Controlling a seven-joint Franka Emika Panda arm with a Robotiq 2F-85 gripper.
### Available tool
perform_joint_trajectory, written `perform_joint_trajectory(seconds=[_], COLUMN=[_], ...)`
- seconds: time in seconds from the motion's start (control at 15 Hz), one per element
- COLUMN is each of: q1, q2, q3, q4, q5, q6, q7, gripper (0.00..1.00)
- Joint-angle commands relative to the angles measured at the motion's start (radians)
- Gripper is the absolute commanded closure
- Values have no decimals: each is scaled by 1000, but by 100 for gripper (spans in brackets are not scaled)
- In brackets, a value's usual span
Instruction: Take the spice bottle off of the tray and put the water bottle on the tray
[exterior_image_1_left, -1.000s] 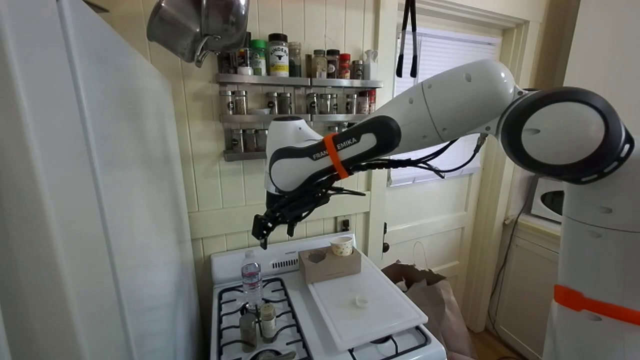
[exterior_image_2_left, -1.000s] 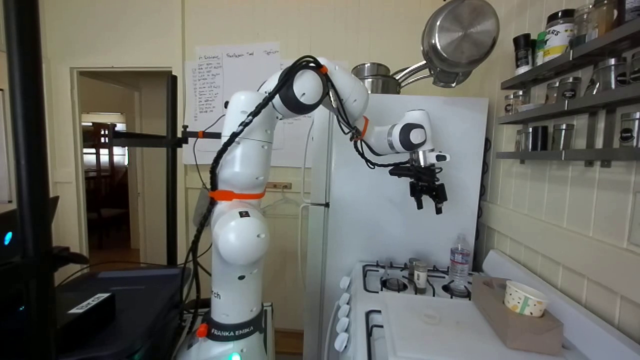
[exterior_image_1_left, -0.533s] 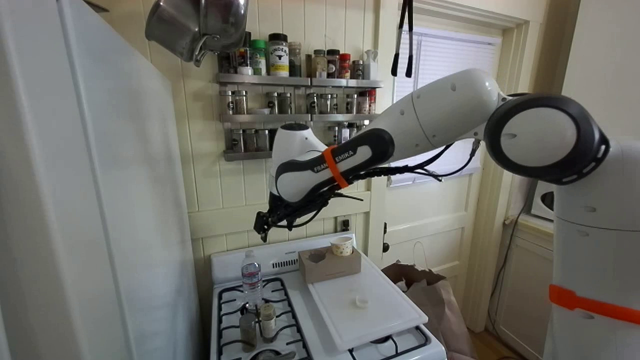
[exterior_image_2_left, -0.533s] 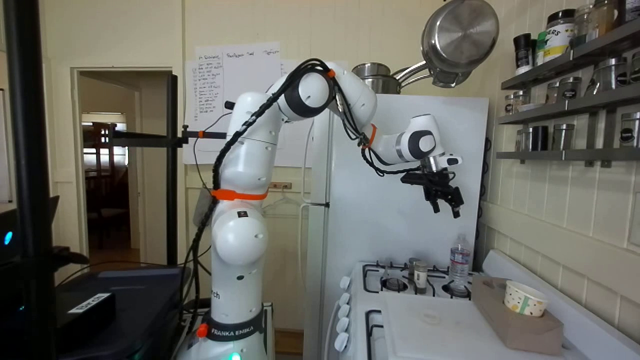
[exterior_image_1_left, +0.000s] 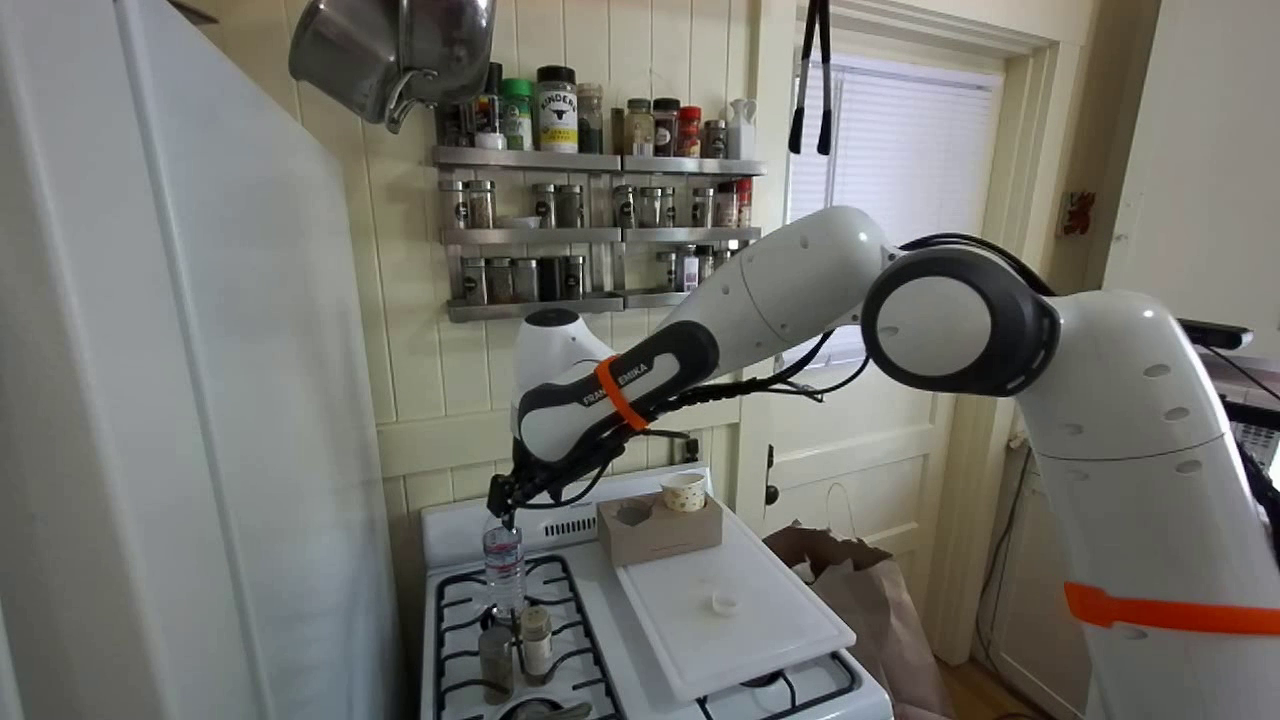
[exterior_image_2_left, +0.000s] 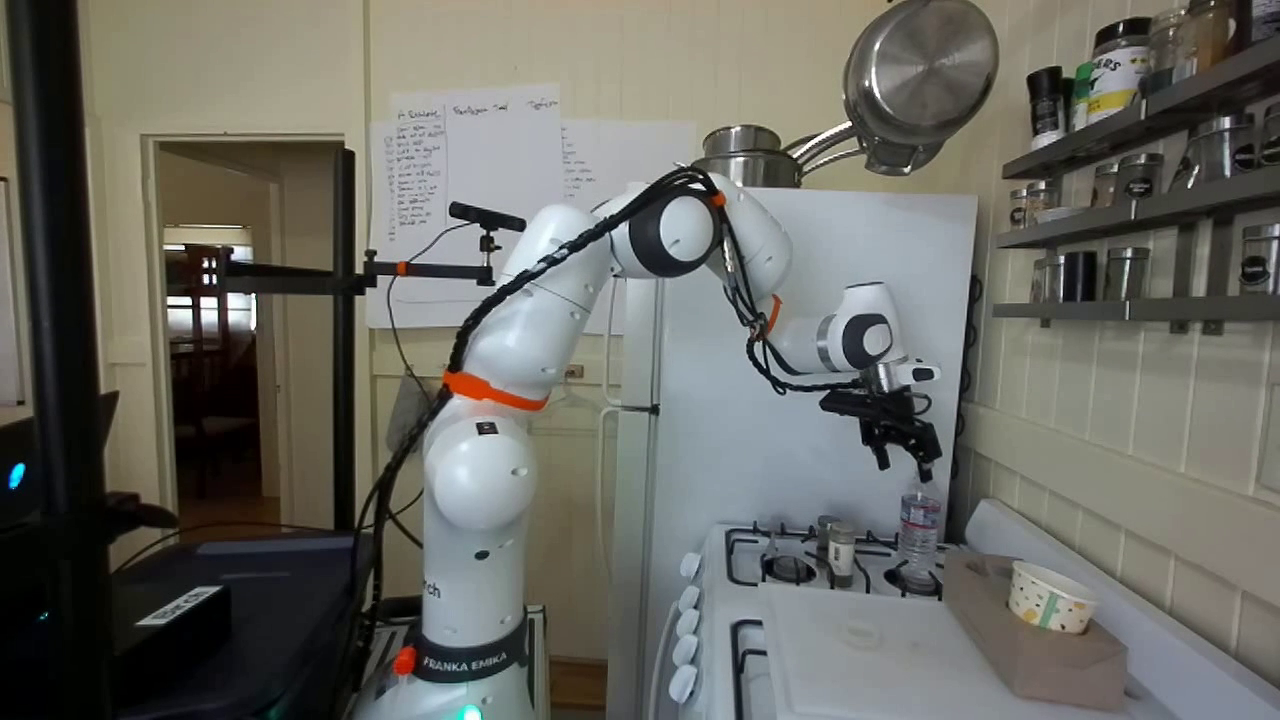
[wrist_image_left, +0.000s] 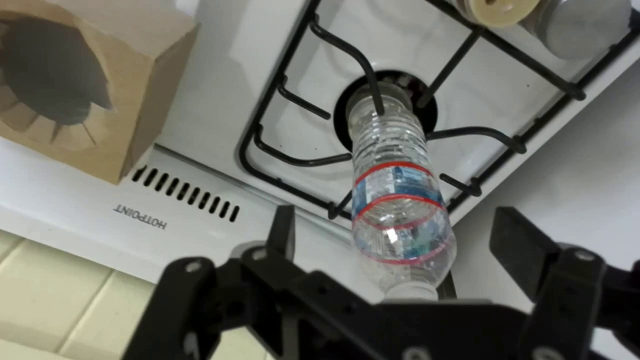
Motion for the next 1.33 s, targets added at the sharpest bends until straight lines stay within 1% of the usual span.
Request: perform_joint_trajectory(seconds=[0.0,0.2,0.27,0.33,0.6,1.13,1.2,1.27], q1=[15,15,12,20,24,50,53,56], q2=[9,8,30,43,92,202,210,219], q3=[-12,-16,-14,-25,-32,-38,-39,-40], q4=[13,14,32,43,95,260,274,286], q5=[8,8,10,-14,-22,-14,-13,-13], q6=[-1,-1,8,15,7,-16,-19,-18], q7=[-5,-4,-15,-6,-27,-73,-75,-76], gripper=[0,0,0,0,0,1,10,26])
